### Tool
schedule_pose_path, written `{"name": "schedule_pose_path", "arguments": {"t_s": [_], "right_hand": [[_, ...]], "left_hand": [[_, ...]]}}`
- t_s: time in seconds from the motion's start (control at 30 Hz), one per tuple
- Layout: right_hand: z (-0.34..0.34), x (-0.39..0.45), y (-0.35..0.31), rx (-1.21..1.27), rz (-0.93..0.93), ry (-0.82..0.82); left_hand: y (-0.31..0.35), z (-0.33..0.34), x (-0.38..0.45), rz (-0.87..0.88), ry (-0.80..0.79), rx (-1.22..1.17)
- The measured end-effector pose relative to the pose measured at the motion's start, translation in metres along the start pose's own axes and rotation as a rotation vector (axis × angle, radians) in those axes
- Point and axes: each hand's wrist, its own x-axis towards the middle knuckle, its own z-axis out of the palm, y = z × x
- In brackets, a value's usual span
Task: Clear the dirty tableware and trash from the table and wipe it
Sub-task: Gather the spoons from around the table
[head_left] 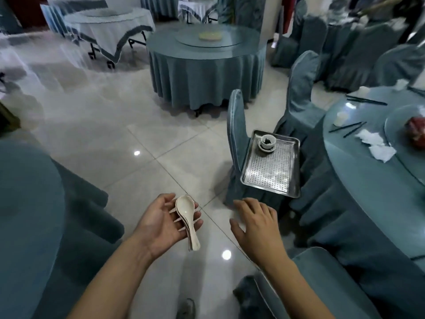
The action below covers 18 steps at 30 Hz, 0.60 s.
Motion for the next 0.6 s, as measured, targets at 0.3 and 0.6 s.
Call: {"name": "schedule_pose_path", "arguments": {"t_s": [0.3,0.6], "right_hand": [[0.021,0.108,0.049,-0.062,0.391,0.132],[0.032,0.196,0.144,-0.012,0.568,0.156]], "left_hand": [[0.079,0.106,0.163,-0.227,-0.180,0.242],[0.079,0.233,0.282,-0.276,-0.236,0.431]]}}
